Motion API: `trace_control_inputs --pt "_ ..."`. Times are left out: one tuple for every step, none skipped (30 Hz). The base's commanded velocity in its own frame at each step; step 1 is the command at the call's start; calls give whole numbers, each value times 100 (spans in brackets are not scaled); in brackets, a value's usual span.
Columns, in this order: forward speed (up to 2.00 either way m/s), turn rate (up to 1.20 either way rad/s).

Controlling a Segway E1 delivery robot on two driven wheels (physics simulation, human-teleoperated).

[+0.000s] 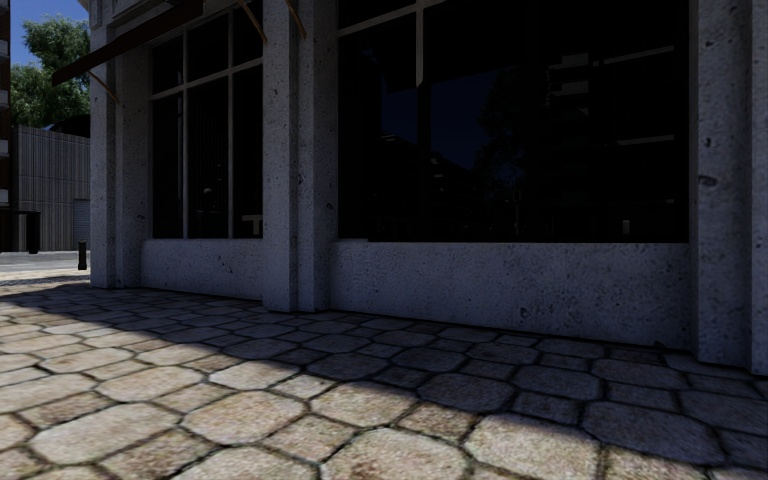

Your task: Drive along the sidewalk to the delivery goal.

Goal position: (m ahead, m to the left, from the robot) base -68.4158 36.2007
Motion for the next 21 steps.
trace_control_inputs --pt "0 0" --pt "0 0" --pt "0 0" --pt "0 9" --pt "0 59" --pt "0 59" --pt "0 75" --pt "0 98" --pt "0 120" --pt "0 120" --pt "0 120" --pt "0 120" --pt "0 120" --pt "0 120" --pt "0 120" --pt "0 120" --pt "0 120" --pt "0 120" --pt "0 120" --pt "0 120" --pt "0 120"
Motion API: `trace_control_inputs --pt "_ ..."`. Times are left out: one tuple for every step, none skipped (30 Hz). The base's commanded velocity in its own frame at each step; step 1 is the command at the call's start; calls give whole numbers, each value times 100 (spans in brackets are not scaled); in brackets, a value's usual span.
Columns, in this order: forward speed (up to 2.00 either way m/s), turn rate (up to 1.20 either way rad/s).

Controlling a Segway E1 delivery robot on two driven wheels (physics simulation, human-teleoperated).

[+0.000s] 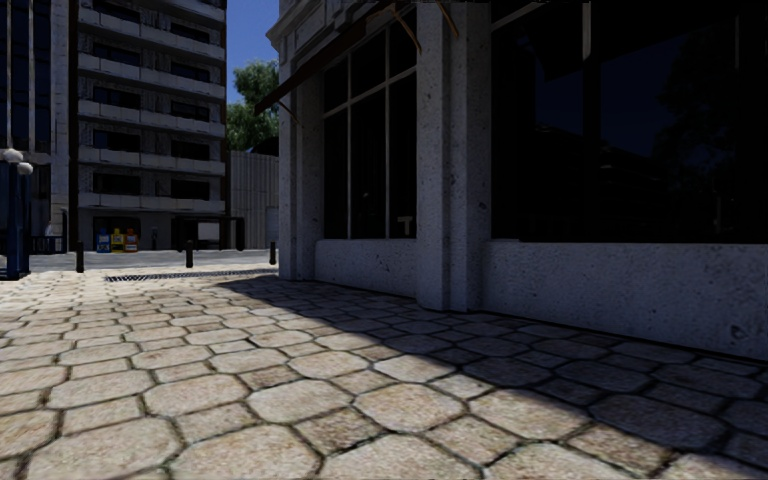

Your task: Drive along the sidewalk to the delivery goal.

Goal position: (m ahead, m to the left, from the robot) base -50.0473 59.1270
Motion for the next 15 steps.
trace_control_inputs --pt "0 120" --pt "0 120" --pt "0 120" --pt "0 120" --pt "0 120" --pt "0 120" --pt "0 120" --pt "0 120" --pt "0 120" --pt "0 120" --pt "0 120" --pt "0 120" --pt "0 120" --pt "0 120" --pt "0 120"
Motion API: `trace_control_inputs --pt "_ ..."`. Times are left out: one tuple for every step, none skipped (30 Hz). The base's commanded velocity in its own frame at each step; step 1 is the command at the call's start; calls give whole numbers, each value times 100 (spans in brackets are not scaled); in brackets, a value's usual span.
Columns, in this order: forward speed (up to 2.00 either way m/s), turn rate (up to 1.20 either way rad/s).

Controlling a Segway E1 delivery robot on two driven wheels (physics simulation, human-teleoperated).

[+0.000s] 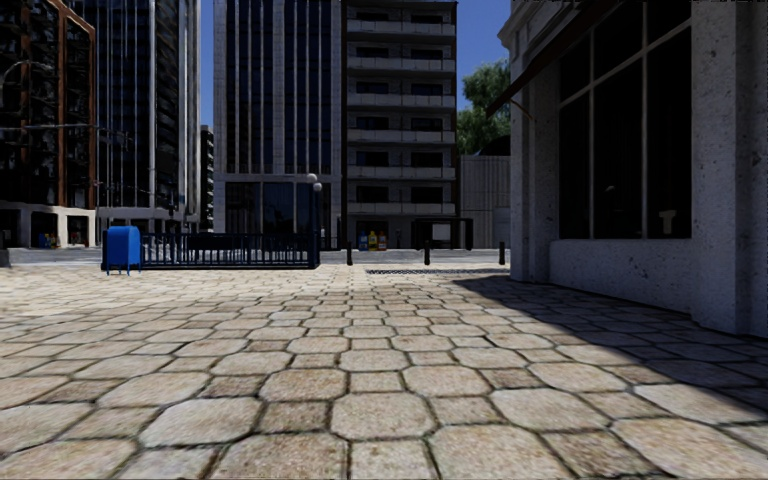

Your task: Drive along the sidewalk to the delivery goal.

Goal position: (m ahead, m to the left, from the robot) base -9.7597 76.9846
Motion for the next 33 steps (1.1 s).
trace_control_inputs --pt "0 120" --pt "0 120" --pt "0 120" --pt "0 120" --pt "0 120" --pt "0 120" --pt "0 120" --pt "0 120" --pt "0 120" --pt "0 120" --pt "0 120" --pt "0 120" --pt "0 120" --pt "0 120" --pt "0 120" --pt "0 120" --pt "0 120" --pt "29 120" --pt "109 0" --pt "149 0" --pt "200 0" --pt "200 0" --pt "200 0" --pt "200 0" --pt "200 0" --pt "200 0" --pt "200 0" --pt "200 0" --pt "200 0" --pt "200 0" --pt "200 0" --pt "200 0" --pt "200 0"
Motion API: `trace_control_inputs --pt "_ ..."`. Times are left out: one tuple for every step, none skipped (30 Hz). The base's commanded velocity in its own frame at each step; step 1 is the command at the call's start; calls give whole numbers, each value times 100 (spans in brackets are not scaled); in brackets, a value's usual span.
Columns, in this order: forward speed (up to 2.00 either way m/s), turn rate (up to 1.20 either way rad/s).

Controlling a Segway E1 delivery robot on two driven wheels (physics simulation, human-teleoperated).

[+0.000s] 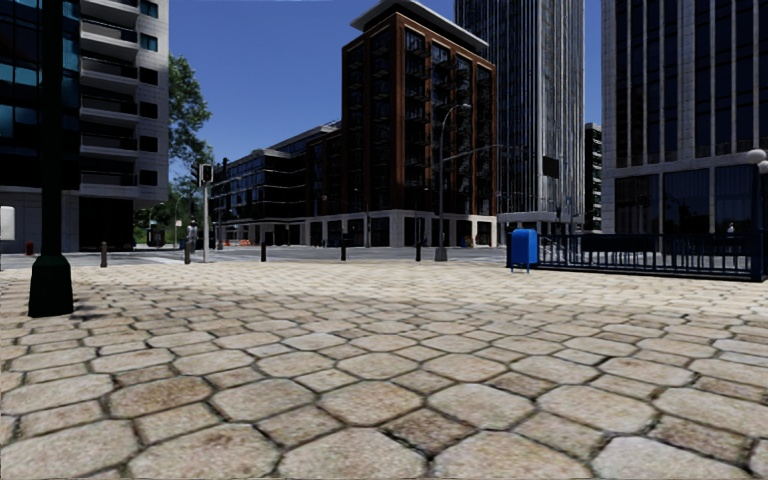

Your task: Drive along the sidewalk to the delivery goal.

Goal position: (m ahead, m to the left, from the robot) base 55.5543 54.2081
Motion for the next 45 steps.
trace_control_inputs --pt "200 0" --pt "200 0" --pt "200 0" --pt "200 0" --pt "200 0" --pt "200 0" --pt "200 0" --pt "200 0" --pt "200 0" --pt "200 0" --pt "200 0" --pt "200 0" --pt "200 0" --pt "200 0" --pt "200 0" --pt "200 0" --pt "200 0" --pt "200 0" --pt "200 0" --pt "200 0" --pt "200 0" --pt "200 0" --pt "200 0" --pt "200 0" --pt "200 0" --pt "200 0" --pt "200 0" --pt "200 0" --pt "200 0" --pt "200 0" --pt "200 0" --pt "200 0" --pt "200 0" --pt "200 0" --pt "200 0" --pt "200 0" --pt "200 0" --pt "200 0" --pt "200 0" --pt "200 0" --pt "200 0" --pt "200 0" --pt "200 0" --pt "200 0" --pt "200 0"
